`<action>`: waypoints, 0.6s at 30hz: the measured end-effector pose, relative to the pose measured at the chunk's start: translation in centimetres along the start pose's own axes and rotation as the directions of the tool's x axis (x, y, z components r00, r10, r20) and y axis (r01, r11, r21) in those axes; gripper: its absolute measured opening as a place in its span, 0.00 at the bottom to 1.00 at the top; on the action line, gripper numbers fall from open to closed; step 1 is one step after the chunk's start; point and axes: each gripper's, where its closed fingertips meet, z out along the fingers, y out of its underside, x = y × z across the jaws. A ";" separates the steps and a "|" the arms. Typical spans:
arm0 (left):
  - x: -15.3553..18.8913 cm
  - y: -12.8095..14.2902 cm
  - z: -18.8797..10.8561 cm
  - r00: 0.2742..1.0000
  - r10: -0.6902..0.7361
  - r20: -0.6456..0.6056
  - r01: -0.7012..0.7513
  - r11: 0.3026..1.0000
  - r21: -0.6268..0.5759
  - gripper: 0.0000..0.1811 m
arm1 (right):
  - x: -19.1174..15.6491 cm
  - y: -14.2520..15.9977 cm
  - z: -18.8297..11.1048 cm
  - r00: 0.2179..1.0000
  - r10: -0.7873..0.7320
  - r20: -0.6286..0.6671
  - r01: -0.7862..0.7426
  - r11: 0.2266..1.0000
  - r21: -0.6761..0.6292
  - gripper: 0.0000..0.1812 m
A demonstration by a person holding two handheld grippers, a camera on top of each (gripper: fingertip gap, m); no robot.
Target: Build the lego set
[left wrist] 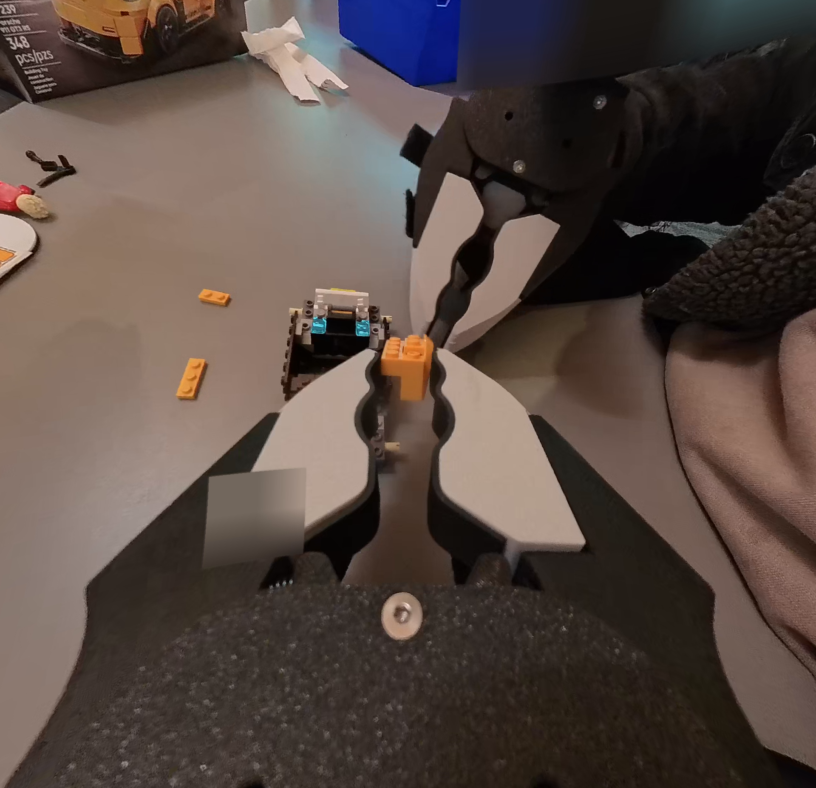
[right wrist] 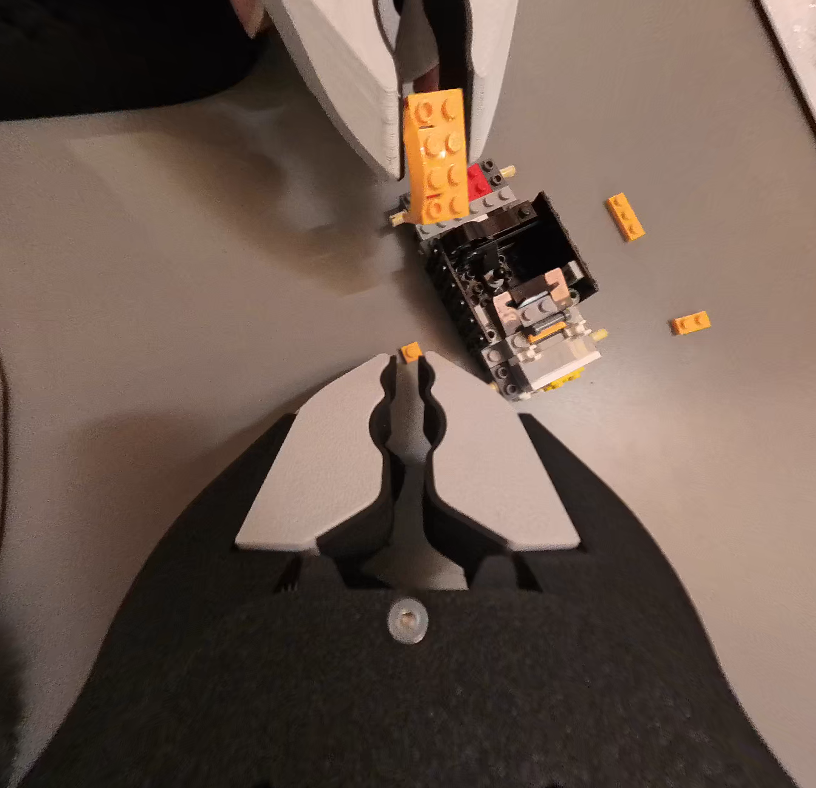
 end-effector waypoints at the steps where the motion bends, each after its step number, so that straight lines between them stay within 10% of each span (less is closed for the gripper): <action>1: 0.1 0.0 0.0 1.000 0.001 -0.003 -0.001 1.000 -0.001 0.11 | 0.2 0.1 0.2 1.000 -0.017 -0.001 0.017 1.000 -0.011 0.05; 12: 1.0 -0.4 -0.1 0.998 0.039 -0.047 -0.038 0.999 0.026 0.11 | 0.1 0.3 1.3 0.989 -0.078 0.123 0.085 0.995 -0.054 0.04; 18: 1.3 -2.3 -0.9 0.996 0.066 -0.055 -0.057 0.986 0.156 0.11 | 1.3 -6.0 -3.8 0.992 -0.011 0.125 -0.035 0.932 0.360 0.04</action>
